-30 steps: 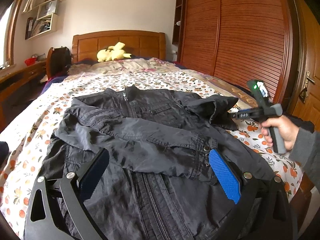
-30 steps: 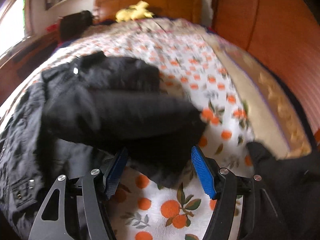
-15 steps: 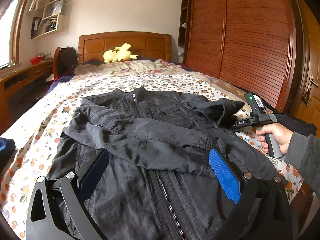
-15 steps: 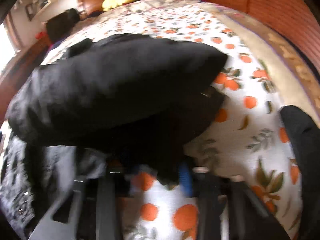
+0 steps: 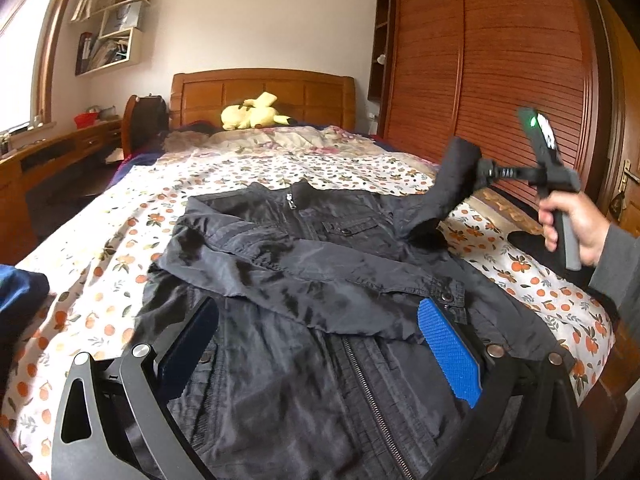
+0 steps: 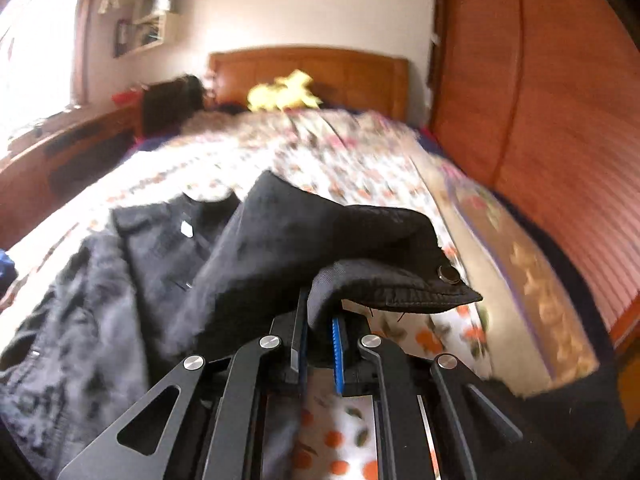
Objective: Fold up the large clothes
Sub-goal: 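Fold the held sleeve across the jacket body with the right tool, then open the right tool on the folded sleeve and lift it away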
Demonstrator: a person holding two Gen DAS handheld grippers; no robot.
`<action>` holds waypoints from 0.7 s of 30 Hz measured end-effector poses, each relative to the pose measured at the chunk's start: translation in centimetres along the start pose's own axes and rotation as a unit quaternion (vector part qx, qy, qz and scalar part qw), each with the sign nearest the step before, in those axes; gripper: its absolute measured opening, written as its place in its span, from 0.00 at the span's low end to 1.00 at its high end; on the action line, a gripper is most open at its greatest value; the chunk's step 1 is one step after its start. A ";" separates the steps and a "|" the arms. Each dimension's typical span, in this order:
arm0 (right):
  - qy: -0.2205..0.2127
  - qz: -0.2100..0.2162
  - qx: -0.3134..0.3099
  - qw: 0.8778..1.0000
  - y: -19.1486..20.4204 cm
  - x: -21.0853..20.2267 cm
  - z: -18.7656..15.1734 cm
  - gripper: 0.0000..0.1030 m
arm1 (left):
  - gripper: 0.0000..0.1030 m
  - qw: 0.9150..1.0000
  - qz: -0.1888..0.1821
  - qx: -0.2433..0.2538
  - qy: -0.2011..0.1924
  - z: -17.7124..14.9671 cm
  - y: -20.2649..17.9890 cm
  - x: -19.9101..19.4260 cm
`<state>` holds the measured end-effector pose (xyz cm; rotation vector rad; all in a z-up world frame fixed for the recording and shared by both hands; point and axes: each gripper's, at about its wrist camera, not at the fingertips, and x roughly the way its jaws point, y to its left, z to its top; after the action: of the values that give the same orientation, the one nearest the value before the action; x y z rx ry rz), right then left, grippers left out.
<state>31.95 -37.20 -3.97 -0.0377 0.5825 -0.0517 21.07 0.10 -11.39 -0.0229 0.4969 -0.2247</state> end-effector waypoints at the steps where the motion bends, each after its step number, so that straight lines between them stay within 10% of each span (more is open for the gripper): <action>1: -0.010 0.011 -0.008 1.000 1.1 -0.7 0.7 0.08 | 0.98 1.000 0.002 -0.001 -0.001 0.0 0.2 -0.2; 21: -0.010 0.194 -0.151 0.969 20.8 -5.5 0.4 0.08 | 0.98 0.999 0.039 -0.028 -0.012 -0.5 6.2 -5.6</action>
<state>28.38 -16.10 -1.67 -0.2194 0.5643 0.4177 17.35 7.36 -9.70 -0.0601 0.4789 -0.1345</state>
